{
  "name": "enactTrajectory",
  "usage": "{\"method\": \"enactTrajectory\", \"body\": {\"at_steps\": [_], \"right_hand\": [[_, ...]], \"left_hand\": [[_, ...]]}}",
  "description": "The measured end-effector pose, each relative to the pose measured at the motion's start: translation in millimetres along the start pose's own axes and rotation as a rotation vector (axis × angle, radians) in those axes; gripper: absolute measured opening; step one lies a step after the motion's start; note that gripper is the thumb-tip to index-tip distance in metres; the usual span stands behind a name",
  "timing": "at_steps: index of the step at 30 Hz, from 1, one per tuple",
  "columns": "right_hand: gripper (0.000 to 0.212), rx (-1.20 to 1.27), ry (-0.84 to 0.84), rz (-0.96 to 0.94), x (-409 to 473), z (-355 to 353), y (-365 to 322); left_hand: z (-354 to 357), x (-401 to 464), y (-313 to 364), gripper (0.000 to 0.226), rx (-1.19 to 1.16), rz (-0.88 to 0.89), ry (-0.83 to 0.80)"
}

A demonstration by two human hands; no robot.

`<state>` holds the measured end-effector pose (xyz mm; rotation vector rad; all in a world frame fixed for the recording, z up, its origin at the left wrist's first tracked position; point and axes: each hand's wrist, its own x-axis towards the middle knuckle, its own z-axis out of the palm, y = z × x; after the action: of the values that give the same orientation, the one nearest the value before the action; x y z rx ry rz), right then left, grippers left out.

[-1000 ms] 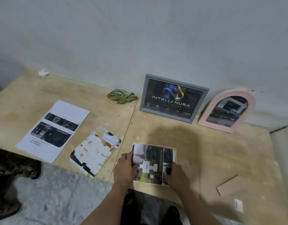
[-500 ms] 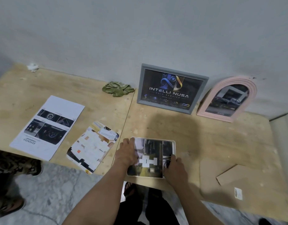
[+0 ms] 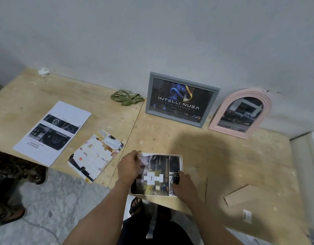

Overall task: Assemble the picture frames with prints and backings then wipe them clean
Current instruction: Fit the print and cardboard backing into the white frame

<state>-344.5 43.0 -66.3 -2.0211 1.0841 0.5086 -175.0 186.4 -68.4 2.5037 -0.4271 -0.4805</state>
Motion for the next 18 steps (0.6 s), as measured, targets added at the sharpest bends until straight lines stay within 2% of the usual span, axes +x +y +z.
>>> {"method": "enactTrajectory", "body": {"at_steps": [5,6,8,9,13,16,18], "right_hand": [[0.053,0.191,0.087,-0.012,9.6,-23.3,7.3],[0.048,0.241,0.094,-0.012,10.2,-30.7,4.9],[0.021,0.349,0.069,-0.041,11.9,-42.6,-0.5],[0.009,0.409,0.039,-0.064,12.8,-48.5,-6.3],[0.014,0.514,-0.044,-0.168,15.6,-62.3,-43.7],[0.018,0.479,-0.075,-0.223,19.4,-66.6,-87.3],[0.016,0.463,-0.092,-0.245,27.2,-65.1,-117.8]], "left_hand": [[-21.5,-2.0,-2.6,0.016,-0.539,-0.155,-0.075],[-30.3,-1.3,-3.2,0.016,-0.635,-0.196,-0.091],[-46.5,-1.6,-7.3,0.015,-0.786,-0.275,-0.091],[-53.8,-2.7,-10.0,0.015,-0.833,-0.309,-0.069],[-78.2,-9.6,-28.2,0.007,-0.951,-0.399,0.043],[-93.2,-15.2,-51.1,0.015,-1.011,-0.472,0.075],[-101.4,-19.1,-68.4,0.013,-1.009,-0.493,0.105]]}}
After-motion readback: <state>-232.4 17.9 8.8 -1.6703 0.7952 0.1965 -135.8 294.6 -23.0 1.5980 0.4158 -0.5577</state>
